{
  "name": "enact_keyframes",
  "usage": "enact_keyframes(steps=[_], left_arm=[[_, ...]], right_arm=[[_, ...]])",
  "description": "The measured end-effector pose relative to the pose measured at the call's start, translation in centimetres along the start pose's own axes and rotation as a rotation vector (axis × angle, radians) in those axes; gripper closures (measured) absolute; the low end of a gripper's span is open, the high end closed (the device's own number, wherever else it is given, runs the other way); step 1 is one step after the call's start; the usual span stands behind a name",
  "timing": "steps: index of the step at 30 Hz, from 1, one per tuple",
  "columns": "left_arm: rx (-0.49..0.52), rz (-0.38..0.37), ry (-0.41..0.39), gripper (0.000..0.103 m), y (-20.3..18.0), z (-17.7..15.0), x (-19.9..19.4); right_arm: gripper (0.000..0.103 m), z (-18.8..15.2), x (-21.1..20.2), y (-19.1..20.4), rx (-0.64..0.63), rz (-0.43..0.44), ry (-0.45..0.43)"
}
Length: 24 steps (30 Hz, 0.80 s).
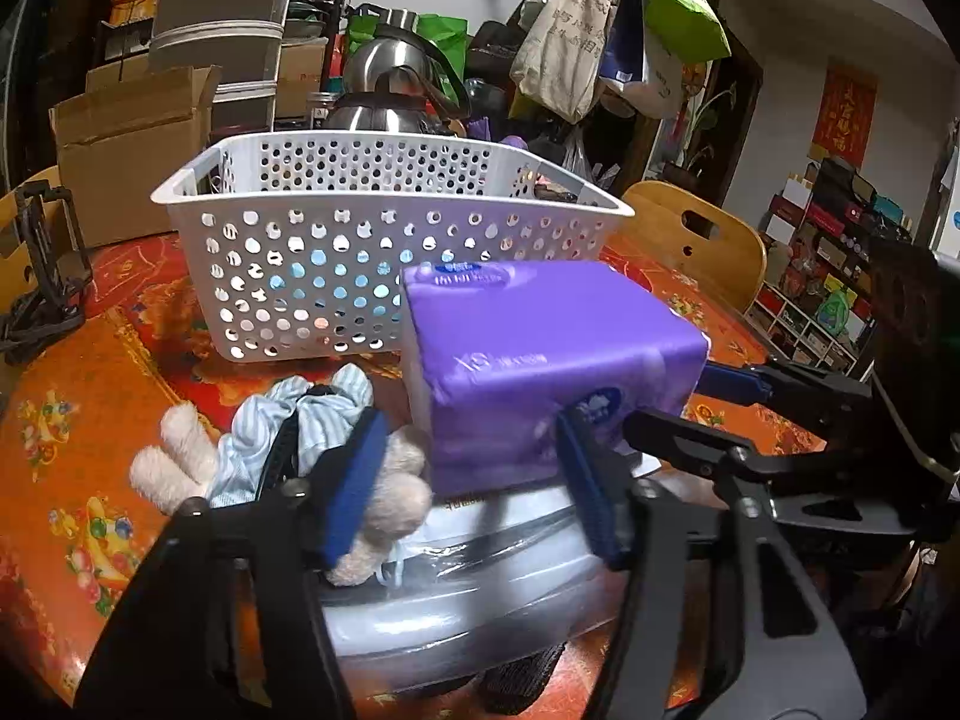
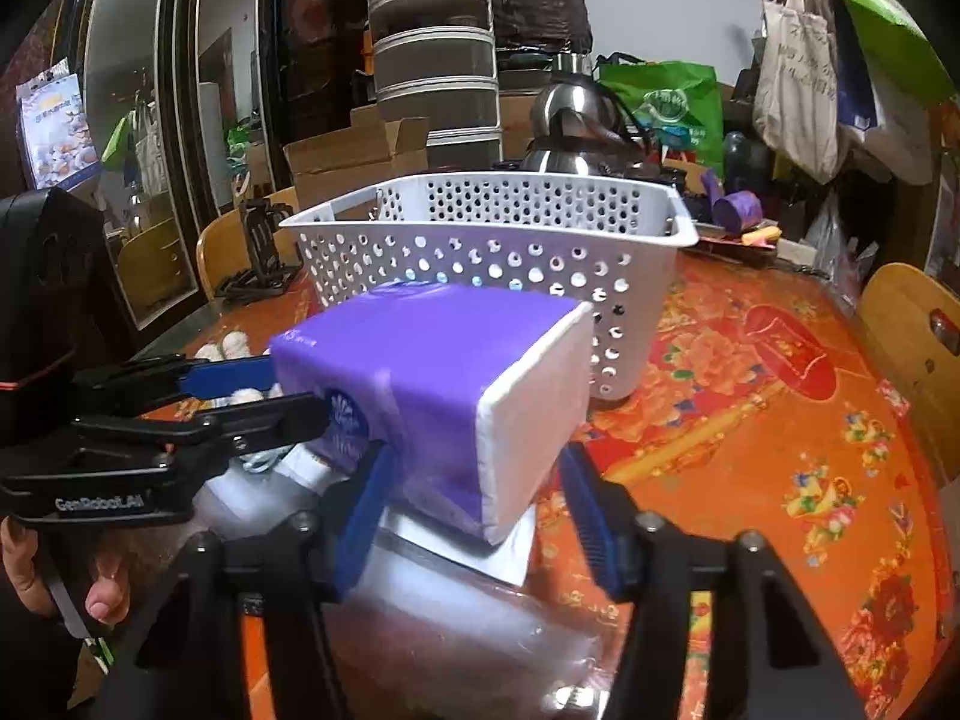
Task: Organize soft objects
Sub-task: 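Grasp the purple tissue pack across its sides with the right gripper, then lift the tissue pack, lower it into the basket and open the right gripper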
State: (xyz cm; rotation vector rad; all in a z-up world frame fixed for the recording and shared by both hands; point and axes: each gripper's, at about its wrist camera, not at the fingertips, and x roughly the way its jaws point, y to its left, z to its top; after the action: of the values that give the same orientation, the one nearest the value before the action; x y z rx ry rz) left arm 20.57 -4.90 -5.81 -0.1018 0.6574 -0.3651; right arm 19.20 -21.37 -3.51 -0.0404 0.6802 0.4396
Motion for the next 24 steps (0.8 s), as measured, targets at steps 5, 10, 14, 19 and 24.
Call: enact_keyframes(steps=[5,10,14,19,24], left_arm=[[0.008,0.007,0.0,0.049,-0.2,0.2,0.3],[-0.006,-0.014,-0.004,0.049,0.7,1.0,0.2],[0.024,-0.028,0.01,0.049,0.5,1.7,0.6],[0.072,-0.041,0.024,0.053,-0.6,2.2,1.6],[0.077,-0.017,-0.007,0.058,-1.2,2.0,1.1]], right_arm=[[0.054,0.0,0.2,0.2,-0.013,0.004,0.009],[0.054,0.3,-0.2,-0.1,-0.006,0.006,0.0],[0.054,0.7,0.2,0.0,-0.022,0.003,0.009],[0.055,1.0,0.5,0.0,-0.038,0.004,0.019],[0.065,0.8,0.4,0.0,-0.042,-0.01,0.016]])
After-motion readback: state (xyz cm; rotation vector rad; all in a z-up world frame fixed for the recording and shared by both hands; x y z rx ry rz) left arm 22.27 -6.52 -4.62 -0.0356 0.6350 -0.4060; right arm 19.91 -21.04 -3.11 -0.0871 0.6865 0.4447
